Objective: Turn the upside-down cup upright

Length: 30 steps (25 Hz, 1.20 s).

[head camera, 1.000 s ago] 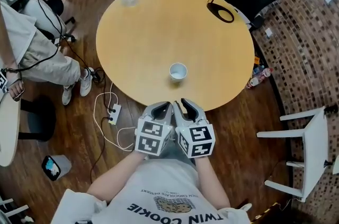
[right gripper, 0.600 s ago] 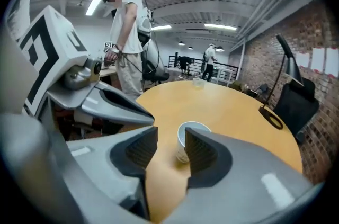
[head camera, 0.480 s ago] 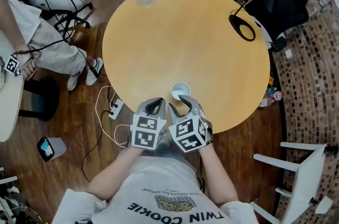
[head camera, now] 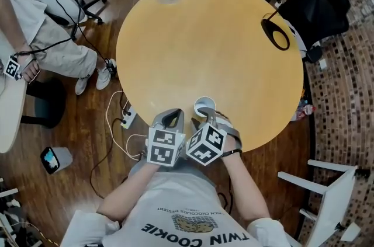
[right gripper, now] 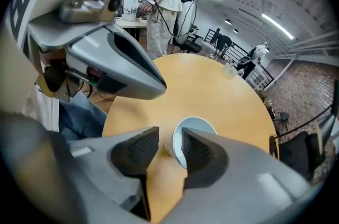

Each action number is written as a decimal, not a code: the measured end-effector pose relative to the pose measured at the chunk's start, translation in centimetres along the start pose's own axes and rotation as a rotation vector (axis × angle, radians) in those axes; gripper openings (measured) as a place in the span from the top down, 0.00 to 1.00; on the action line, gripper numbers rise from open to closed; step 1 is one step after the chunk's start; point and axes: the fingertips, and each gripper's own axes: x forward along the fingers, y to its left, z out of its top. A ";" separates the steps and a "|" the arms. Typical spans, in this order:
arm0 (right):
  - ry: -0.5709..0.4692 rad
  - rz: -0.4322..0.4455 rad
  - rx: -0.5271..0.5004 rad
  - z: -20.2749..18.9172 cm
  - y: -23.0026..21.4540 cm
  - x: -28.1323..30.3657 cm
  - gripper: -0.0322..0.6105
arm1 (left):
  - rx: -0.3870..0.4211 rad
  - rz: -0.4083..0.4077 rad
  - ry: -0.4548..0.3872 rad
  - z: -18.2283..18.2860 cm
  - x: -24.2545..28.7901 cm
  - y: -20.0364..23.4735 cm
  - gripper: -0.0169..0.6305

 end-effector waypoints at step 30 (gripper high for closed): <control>-0.600 0.149 1.294 -1.8 -3.6 -2.3 0.92 | 0.106 -0.195 -0.005 2.8 1.2 -1.0 0.97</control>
